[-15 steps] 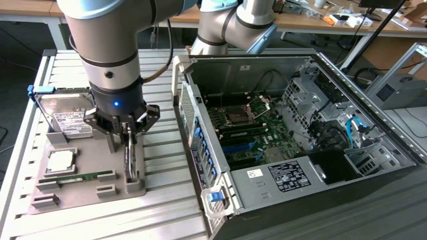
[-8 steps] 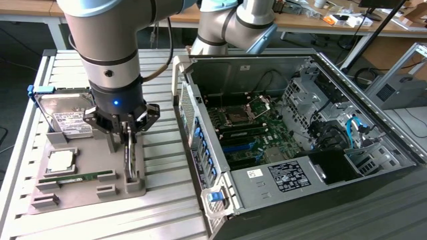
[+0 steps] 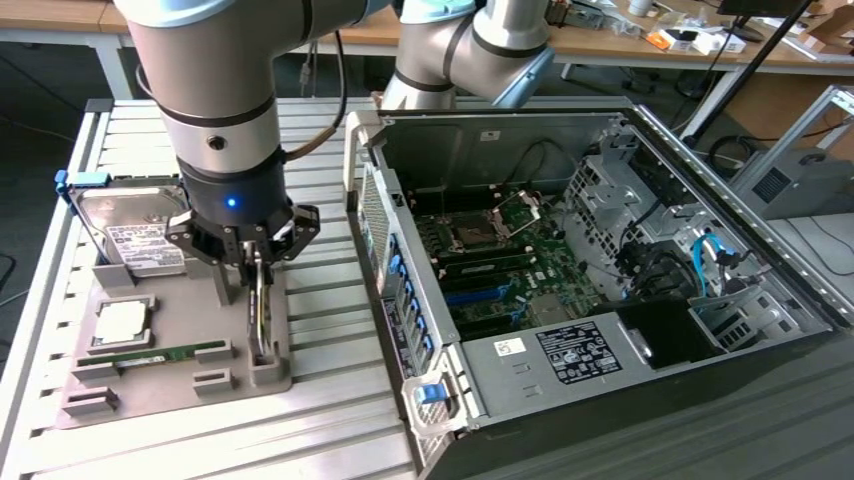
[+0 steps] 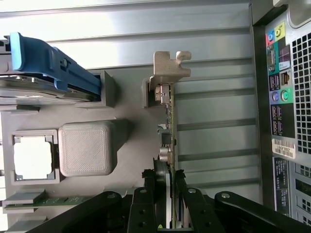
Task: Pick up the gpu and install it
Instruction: 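Pick up the gpu and move the gpu toward the slot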
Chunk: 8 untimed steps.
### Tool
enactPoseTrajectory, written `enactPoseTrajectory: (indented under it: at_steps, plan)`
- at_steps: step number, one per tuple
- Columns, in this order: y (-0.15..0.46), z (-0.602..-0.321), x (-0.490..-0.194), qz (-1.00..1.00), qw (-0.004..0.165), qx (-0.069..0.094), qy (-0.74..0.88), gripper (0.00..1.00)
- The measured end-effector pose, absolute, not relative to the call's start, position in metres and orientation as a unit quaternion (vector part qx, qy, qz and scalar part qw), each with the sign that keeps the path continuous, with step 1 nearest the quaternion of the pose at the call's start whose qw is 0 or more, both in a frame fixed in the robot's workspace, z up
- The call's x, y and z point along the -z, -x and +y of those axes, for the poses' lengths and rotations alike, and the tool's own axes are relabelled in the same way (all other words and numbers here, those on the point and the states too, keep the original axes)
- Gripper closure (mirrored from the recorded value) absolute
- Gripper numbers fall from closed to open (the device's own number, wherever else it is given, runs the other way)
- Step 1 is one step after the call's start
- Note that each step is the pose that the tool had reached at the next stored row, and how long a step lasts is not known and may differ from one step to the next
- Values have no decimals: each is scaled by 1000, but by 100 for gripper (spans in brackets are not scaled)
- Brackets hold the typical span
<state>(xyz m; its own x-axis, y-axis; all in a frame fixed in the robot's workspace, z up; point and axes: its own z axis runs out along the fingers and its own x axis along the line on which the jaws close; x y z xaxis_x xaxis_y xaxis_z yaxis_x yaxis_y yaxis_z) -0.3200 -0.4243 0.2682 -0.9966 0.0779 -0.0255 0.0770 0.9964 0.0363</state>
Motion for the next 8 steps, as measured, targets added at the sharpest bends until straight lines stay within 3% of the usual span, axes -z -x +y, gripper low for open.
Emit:
enactPoseTrajectory:
  at_steps: [8]
  plan:
    - [320, -424, -271, 999, 13, -18, -39, 73]
